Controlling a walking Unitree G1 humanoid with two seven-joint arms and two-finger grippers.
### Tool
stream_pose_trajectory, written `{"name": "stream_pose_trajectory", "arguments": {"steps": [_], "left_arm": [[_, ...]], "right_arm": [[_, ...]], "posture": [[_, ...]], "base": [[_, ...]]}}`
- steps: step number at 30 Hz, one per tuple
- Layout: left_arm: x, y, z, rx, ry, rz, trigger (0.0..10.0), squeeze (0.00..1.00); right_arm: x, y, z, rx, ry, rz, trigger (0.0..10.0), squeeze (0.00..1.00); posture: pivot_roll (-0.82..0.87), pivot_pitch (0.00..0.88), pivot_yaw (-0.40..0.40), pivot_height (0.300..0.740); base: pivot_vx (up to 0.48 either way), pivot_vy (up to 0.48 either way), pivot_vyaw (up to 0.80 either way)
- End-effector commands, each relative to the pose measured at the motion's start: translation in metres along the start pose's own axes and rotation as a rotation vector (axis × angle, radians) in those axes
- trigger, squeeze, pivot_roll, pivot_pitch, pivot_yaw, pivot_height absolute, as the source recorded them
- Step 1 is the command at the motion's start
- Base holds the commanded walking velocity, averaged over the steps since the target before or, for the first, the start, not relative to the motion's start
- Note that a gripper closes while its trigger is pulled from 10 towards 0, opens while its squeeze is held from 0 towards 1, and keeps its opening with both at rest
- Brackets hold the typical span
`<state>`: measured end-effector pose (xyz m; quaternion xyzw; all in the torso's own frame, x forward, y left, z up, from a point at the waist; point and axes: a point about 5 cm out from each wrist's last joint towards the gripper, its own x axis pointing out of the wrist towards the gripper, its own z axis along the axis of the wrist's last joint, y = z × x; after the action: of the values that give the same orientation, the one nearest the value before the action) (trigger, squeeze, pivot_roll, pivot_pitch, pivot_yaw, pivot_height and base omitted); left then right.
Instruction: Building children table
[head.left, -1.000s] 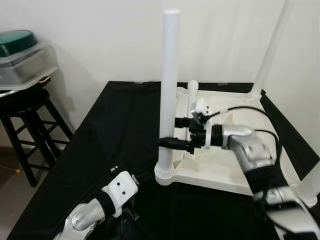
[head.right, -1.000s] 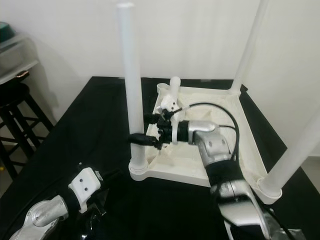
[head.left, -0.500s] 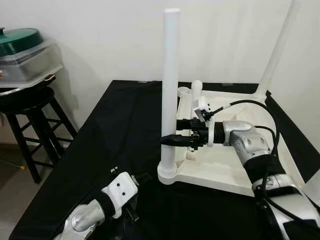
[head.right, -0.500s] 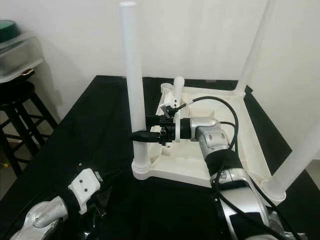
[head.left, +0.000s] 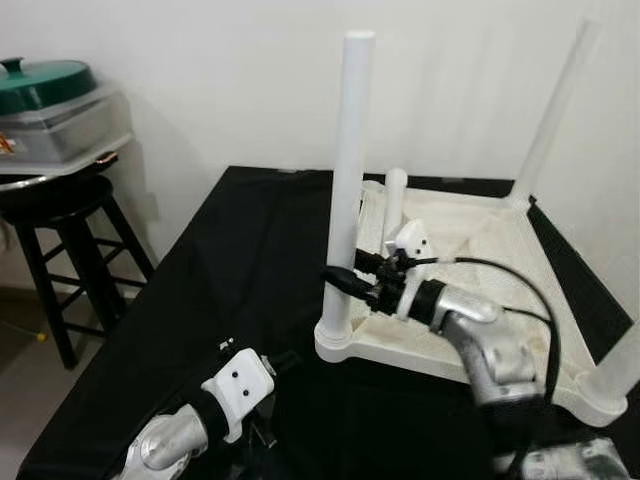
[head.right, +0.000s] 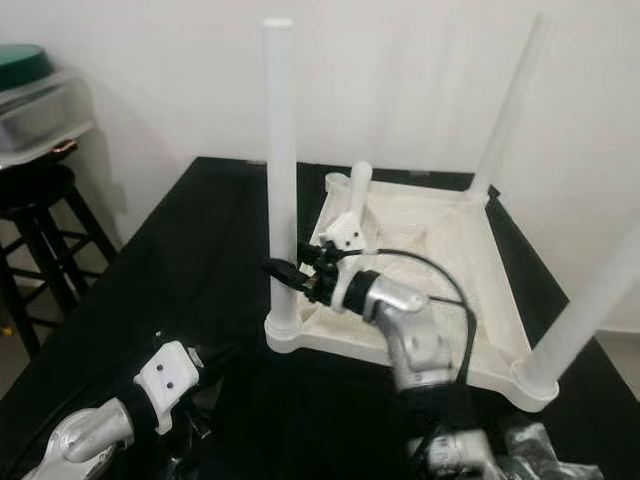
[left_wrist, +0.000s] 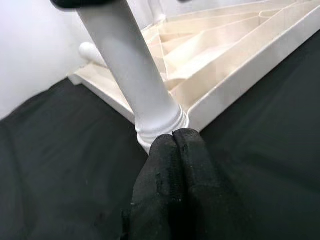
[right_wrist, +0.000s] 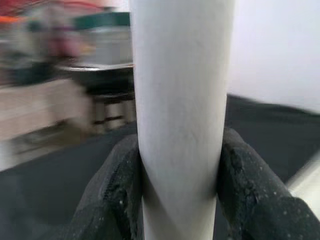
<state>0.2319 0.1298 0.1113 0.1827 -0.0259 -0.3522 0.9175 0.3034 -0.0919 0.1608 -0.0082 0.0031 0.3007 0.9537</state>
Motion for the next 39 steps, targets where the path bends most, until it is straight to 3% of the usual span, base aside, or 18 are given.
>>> {"name": "stream_pose_trajectory", "arguments": {"steps": [1,5,10,11,13,14,16,17,19,20,23,27,31,32,33,36,39], "left_arm": [[-0.001,0.002,-0.002,0.010,0.015,-0.010,10.0,0.00],[0.000,0.004,-0.002,0.016,0.020,-0.023,10.0,0.00],[0.000,0.005,-0.002,0.017,0.020,-0.008,10.0,0.00],[0.000,0.005,-0.002,0.017,0.021,-0.005,10.0,0.00],[0.000,0.005,-0.002,0.017,0.021,-0.005,10.0,0.00],[0.000,0.005,-0.002,0.018,0.021,-0.004,10.0,0.00],[0.000,0.005,-0.001,0.018,0.021,-0.004,10.0,0.00],[0.000,0.005,-0.001,0.019,0.021,-0.007,10.0,0.00],[0.000,0.005,-0.001,0.020,0.021,-0.011,10.0,0.00],[0.000,0.005,-0.001,0.020,0.021,-0.012,10.0,0.00],[0.000,0.005,-0.001,0.020,0.020,-0.012,10.0,0.00],[0.000,0.005,0.001,0.018,0.016,-0.008,10.0,0.00],[0.000,0.005,0.001,0.018,0.016,-0.007,10.0,0.00],[0.000,0.004,0.002,0.018,0.015,-0.007,10.0,0.00],[0.000,0.004,0.002,0.018,0.015,-0.007,10.0,0.00],[0.000,0.003,0.002,0.018,0.014,-0.008,10.0,0.00],[0.000,0.003,0.002,0.018,0.015,-0.009,10.0,0.00]], "right_arm": [[-0.005,0.009,-0.034,0.013,0.167,-0.097,0.0,0.00],[-0.003,0.006,-0.042,0.083,0.206,-0.112,0.0,0.00],[-0.003,0.013,-0.038,0.088,0.213,-0.118,0.0,0.00],[-0.004,0.012,-0.037,0.099,0.221,-0.145,3.9,0.00],[-0.005,0.011,-0.037,0.107,0.226,-0.164,3.9,0.00],[-0.005,0.013,-0.034,0.132,0.212,-0.152,10.0,0.00],[-0.004,0.015,-0.032,0.150,0.200,-0.139,10.0,0.00],[-0.002,0.020,-0.026,0.153,0.172,-0.044,10.0,1.00],[-0.001,0.030,-0.009,0.098,0.101,0.190,10.0,1.00],[-0.001,0.033,-0.004,0.077,0.084,0.250,10.0,1.00],[-0.001,0.032,0.001,0.067,0.068,0.296,10.0,1.00],[0.003,0.015,0.006,-0.141,0.135,0.512,10.0,0.97],[0.005,0.011,0.008,-0.154,0.148,0.549,10.0,0.97],[0.013,-0.004,0.018,-0.155,0.130,0.631,10.0,0.00],[0.013,-0.004,0.018,-0.155,0.130,0.631,10.0,0.00],[0.022,-0.026,0.030,-0.140,0.135,0.701,10.0,0.00],[0.023,-0.030,0.032,-0.125,0.137,0.719,10.0,0.00]], "posture": [[-0.06,0.000,0.005,0.740],[-0.04,0.001,-0.002,0.740],[-0.04,0.004,-0.001,0.740],[-0.04,0.005,0.000,0.740],[-0.04,0.005,0.000,0.740],[-0.04,0.006,0.004,0.740],[-0.04,0.006,0.004,0.740],[-0.04,0.005,0.007,0.740],[-0.04,0.006,0.009,0.740],[-0.04,0.006,0.009,0.740],[-0.04,0.008,0.007,0.740],[-0.03,0.008,0.001,0.740],[-0.03,0.008,0.001,0.740],[-0.02,0.006,-0.002,0.740],[-0.02,0.006,-0.002,0.740],[-0.01,0.003,-0.001,0.740],[0.00,0.003,-0.003,0.740]], "base": [[0.000,0.000,0.00],[0.000,0.000,0.00],[0.000,0.000,0.00],[0.000,0.000,0.00],[0.000,0.000,0.00],[0.000,0.000,0.00],[0.000,0.000,0.00],[0.000,0.000,0.00],[0.000,0.000,0.00],[0.000,0.000,0.00],[0.000,0.000,0.00],[0.000,0.000,0.00],[0.000,0.000,0.00],[0.000,0.000,0.00],[0.000,0.000,0.00],[0.000,0.000,0.00],[0.000,0.000,0.00]]}}
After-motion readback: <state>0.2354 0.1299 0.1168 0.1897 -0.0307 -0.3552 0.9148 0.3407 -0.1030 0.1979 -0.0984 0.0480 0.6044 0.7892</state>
